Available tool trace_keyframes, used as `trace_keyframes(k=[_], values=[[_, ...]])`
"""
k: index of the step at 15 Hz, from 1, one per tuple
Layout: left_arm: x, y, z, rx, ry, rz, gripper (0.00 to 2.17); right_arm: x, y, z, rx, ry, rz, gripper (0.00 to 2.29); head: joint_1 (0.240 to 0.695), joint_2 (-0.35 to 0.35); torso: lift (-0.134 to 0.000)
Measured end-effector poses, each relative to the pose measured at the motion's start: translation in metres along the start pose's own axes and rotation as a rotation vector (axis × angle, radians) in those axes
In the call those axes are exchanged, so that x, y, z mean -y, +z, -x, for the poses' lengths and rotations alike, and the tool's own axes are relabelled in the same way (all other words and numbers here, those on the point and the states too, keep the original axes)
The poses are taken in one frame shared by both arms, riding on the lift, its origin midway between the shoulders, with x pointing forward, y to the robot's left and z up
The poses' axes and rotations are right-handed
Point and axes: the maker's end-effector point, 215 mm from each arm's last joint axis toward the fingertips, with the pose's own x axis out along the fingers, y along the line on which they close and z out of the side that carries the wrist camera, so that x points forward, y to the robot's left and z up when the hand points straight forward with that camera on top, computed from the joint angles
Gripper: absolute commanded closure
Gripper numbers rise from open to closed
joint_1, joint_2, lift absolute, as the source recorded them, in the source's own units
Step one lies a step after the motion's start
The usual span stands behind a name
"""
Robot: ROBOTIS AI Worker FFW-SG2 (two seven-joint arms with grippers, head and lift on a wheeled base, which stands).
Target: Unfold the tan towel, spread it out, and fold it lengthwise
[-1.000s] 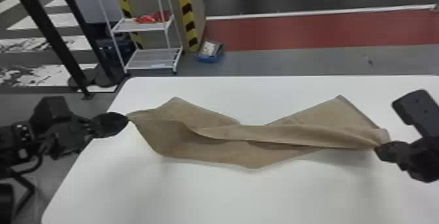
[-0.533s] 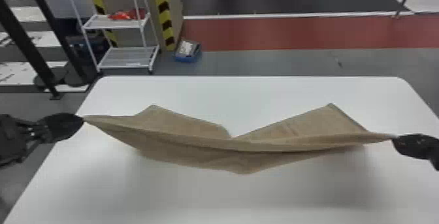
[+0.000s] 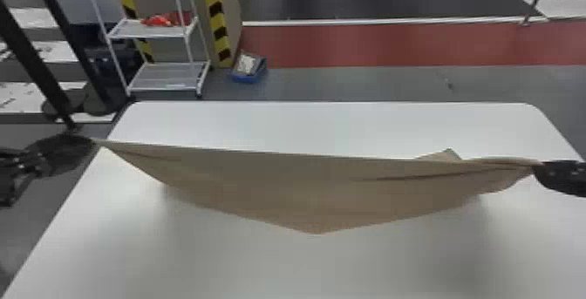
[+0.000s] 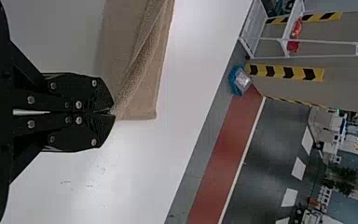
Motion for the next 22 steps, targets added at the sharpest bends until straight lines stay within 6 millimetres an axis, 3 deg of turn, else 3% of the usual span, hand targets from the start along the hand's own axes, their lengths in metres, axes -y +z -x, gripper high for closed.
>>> trace_keyframes(k=[3, 7, 8, 10, 12, 13, 15, 17, 18, 20, 21, 22], values=[[-0.014, 0.027, -0.036, 0.031, 0.026, -0.010, 1.41, 0.005, 0.031, -0.027, 0.086, -0.022, -0.007, 1.26, 0.695, 0.045, -0.123], [-0.017, 0.061, -0.152, 0.033, -0.025, 0.010, 1.41, 0.021, 0.083, -0.086, 0.166, -0.043, -0.030, 1.27, 0.632, 0.001, -0.123], [-0.022, 0.069, -0.178, 0.029, -0.027, 0.014, 1.42, 0.029, 0.096, -0.097, 0.178, -0.051, -0.032, 1.27, 0.598, -0.016, -0.123], [-0.049, 0.096, -0.226, 0.035, -0.003, 0.032, 1.42, 0.060, 0.130, -0.113, 0.213, -0.097, -0.034, 1.27, 0.546, -0.038, -0.123], [-0.087, 0.129, -0.250, 0.059, 0.052, 0.059, 1.42, 0.103, 0.161, -0.111, 0.254, -0.162, -0.044, 1.27, 0.489, -0.061, -0.123], [-0.106, 0.146, -0.253, 0.071, 0.083, 0.075, 1.42, 0.127, 0.176, -0.102, 0.284, -0.199, -0.056, 1.27, 0.428, -0.085, -0.123], [-0.134, 0.167, -0.242, 0.090, 0.128, 0.104, 1.42, 0.170, 0.190, -0.073, 0.334, -0.246, -0.090, 1.27, 0.384, -0.107, -0.123], [-0.143, 0.166, -0.212, 0.114, 0.156, 0.131, 1.42, 0.185, 0.185, -0.039, 0.370, -0.240, -0.109, 1.27, 0.364, -0.121, -0.123], [-0.138, 0.149, -0.190, 0.118, 0.172, 0.145, 1.42, 0.181, 0.172, -0.022, 0.377, -0.225, -0.109, 1.27, 0.370, -0.120, -0.123], [-0.103, 0.095, -0.145, 0.089, 0.185, 0.157, 1.42, 0.153, 0.135, 0.003, 0.383, -0.182, -0.094, 1.27, 0.417, -0.104, -0.123], [-0.082, 0.071, -0.127, 0.071, 0.186, 0.141, 1.42, 0.135, 0.117, 0.008, 0.383, -0.151, -0.092, 1.27, 0.500, -0.077, -0.123], [-0.055, 0.045, -0.107, 0.053, 0.179, 0.111, 1.42, 0.111, 0.094, 0.010, 0.371, -0.106, -0.089, 1.27, 0.549, -0.061, -0.123]])
